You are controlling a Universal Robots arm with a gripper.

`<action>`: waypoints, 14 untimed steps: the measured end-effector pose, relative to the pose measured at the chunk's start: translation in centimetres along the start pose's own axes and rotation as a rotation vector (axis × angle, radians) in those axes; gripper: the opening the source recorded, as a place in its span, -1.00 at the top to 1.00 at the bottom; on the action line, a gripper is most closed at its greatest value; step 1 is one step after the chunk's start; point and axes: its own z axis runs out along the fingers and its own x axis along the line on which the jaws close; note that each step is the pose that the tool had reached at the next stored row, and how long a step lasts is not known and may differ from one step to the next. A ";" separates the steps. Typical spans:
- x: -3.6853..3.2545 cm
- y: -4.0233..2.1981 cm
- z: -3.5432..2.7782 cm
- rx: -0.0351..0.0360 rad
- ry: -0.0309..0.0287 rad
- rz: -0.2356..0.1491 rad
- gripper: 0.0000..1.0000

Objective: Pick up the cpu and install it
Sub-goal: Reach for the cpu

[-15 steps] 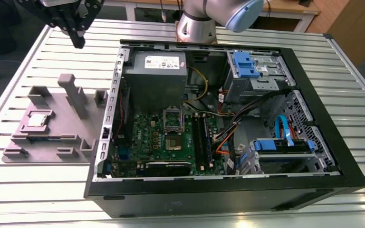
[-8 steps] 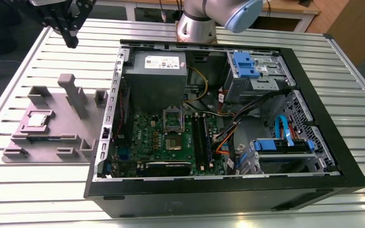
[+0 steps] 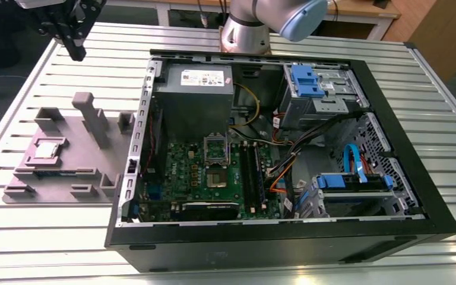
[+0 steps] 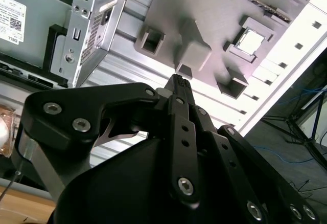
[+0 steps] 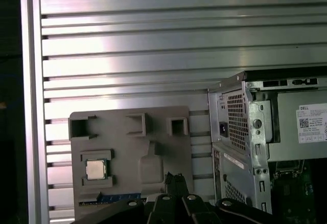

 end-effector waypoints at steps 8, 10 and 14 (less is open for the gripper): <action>1.52 -0.14 0.56 0.0000 0.0000 0.000 0.79; 1.87 -0.17 0.65 0.0000 0.0000 0.000 0.79; 2.33 -0.21 0.76 -0.0001 -0.0001 0.000 0.79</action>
